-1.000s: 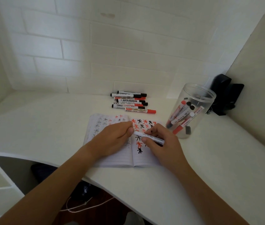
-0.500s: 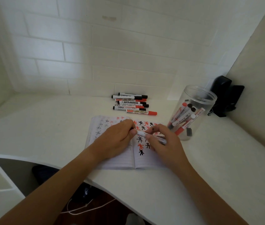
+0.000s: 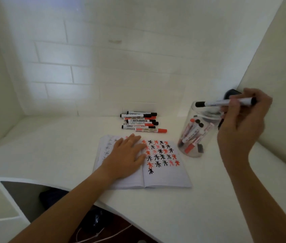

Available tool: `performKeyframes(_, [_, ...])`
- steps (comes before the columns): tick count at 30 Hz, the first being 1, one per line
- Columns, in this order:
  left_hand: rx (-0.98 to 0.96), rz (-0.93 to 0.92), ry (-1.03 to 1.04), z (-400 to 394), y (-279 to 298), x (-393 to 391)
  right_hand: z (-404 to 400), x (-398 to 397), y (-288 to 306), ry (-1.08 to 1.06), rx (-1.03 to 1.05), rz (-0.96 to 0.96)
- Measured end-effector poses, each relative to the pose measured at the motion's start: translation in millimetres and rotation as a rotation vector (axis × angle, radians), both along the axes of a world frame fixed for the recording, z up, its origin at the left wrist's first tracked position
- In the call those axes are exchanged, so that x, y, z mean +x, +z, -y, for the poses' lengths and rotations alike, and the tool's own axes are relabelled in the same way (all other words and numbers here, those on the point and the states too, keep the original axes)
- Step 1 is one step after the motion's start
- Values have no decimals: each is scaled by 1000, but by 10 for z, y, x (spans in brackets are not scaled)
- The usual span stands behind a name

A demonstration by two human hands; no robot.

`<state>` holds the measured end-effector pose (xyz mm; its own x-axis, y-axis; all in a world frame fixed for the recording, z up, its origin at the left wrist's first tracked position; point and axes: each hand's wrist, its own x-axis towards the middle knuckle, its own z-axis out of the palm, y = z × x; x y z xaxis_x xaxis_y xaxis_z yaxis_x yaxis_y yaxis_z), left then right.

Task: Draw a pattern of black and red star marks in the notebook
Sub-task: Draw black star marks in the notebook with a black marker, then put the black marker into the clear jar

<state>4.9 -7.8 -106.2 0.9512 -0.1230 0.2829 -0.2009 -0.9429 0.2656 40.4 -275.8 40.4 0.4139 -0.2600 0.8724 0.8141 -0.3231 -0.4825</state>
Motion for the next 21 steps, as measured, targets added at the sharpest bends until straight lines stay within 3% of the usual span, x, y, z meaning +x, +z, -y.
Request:
performKeyframes(3, [1,-9,9,10,14,-10,27,168,172,-133,-106,-11])
performKeyframes(6, [-6,-15,11,27,37,-21,-39,396,160,-207,-296,-223])
performKeyframes(10, [-21,-13,13,34,59,-44,-134,608,2,-442,-786,-506])
performKeyframes(12, [-24,-19,13,36,68,-52,-172,619,-43,-543,-926,-537])
performKeyframes(18, [-35,-24,12,15,41,-35,-173,596,-74,-569,-961,-489])
performKeyframes(21, [-59,-26,14,7,29,-15,-177,539,-197,-583,-855,-304])
